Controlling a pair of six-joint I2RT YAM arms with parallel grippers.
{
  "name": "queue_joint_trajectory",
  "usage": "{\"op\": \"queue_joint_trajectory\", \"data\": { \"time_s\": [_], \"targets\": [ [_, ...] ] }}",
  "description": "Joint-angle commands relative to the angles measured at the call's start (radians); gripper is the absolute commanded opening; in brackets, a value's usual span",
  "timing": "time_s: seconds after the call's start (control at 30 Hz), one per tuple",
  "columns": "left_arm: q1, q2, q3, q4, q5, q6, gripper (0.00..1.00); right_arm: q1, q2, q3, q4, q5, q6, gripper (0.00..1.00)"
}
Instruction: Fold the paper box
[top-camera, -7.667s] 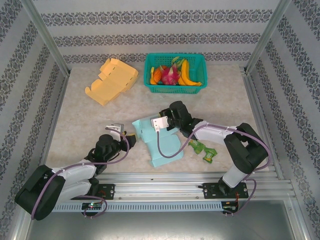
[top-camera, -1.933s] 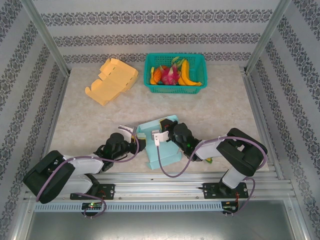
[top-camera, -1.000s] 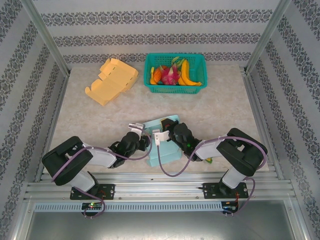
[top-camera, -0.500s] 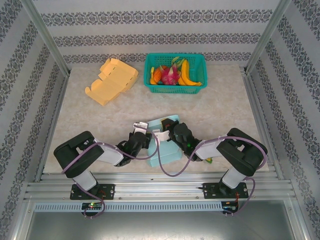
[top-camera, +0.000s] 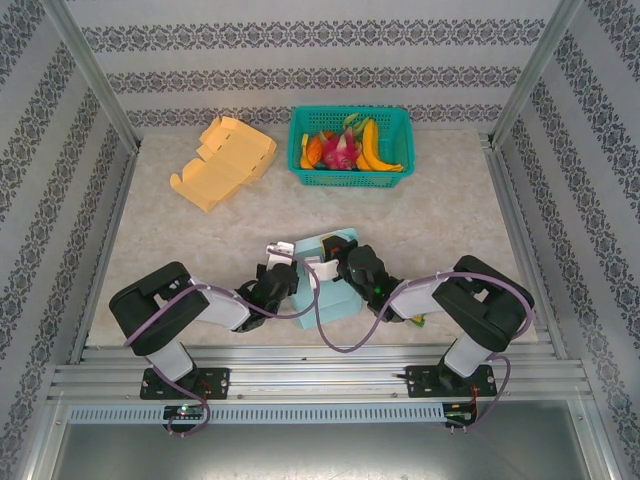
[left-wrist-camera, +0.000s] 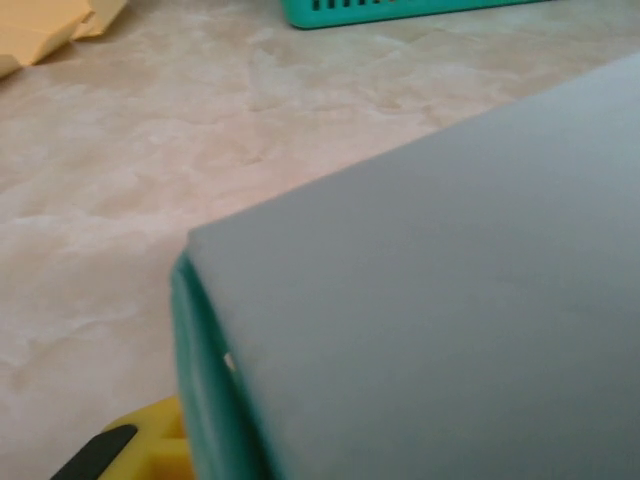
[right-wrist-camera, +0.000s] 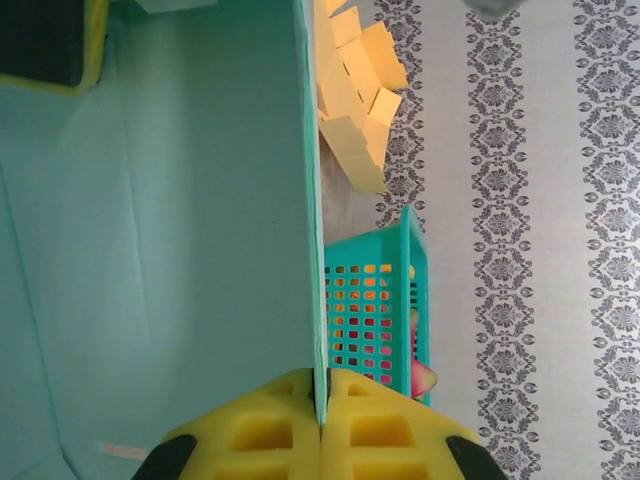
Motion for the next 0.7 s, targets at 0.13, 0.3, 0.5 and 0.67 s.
{"op": "queue_joint_trajectory", "data": {
  "time_s": [0.13, 0.3, 0.5, 0.67],
  "targets": [
    [-0.001, -0.021, 0.036, -0.157, -0.223, -0.105, 0.03, -0.008, 0.036, 0.016, -0.013, 0.068, 0.058, 0.00],
    [-0.001, -0.020, 0.058, -0.210, -0.252, -0.150, 0.00, -0.007, 0.049, 0.022, -0.011, 0.085, 0.068, 0.00],
    [-0.002, -0.017, 0.086, -0.257, -0.267, -0.187, 0.03, -0.006, 0.053, 0.028, -0.013, 0.097, 0.089, 0.00],
    [-0.002, -0.031, 0.095, -0.231, -0.169, -0.193, 0.24, -0.002, 0.065, 0.036, -0.015, 0.109, 0.107, 0.00]
  ]
}}
